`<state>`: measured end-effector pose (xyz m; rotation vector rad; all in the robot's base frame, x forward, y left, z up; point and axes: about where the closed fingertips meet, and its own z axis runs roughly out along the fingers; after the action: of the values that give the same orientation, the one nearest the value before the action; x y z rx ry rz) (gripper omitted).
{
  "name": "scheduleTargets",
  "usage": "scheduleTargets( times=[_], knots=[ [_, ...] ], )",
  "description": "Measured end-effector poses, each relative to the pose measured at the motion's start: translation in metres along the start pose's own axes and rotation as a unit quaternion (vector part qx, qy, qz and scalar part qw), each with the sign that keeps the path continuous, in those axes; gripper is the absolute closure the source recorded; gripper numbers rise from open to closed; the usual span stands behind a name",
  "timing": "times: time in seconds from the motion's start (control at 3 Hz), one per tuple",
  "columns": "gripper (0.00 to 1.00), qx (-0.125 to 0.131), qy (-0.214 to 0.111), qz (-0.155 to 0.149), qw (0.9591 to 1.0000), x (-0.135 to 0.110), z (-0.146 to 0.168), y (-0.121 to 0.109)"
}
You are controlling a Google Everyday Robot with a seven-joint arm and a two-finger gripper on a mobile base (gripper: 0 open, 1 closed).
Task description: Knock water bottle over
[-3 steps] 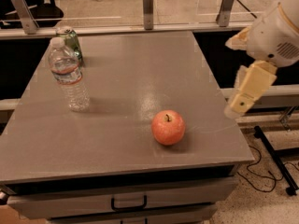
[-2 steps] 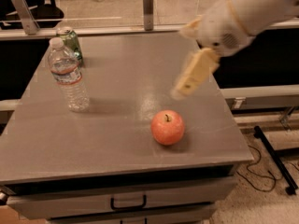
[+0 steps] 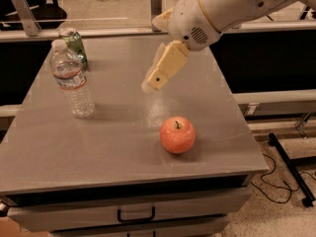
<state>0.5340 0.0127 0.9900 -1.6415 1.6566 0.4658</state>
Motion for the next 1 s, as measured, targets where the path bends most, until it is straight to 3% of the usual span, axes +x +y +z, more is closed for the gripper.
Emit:
scheduleTargets(
  times=[0.67,1.0],
  knots=[
    [0.0,-0.008,-0.07,-0.022,0.9973,-0.02,0.062,-0.011],
    [0.0,-0.036,-0.127,-0.019,0.9911,-0.036,0.116,-0.012]
  ],
)
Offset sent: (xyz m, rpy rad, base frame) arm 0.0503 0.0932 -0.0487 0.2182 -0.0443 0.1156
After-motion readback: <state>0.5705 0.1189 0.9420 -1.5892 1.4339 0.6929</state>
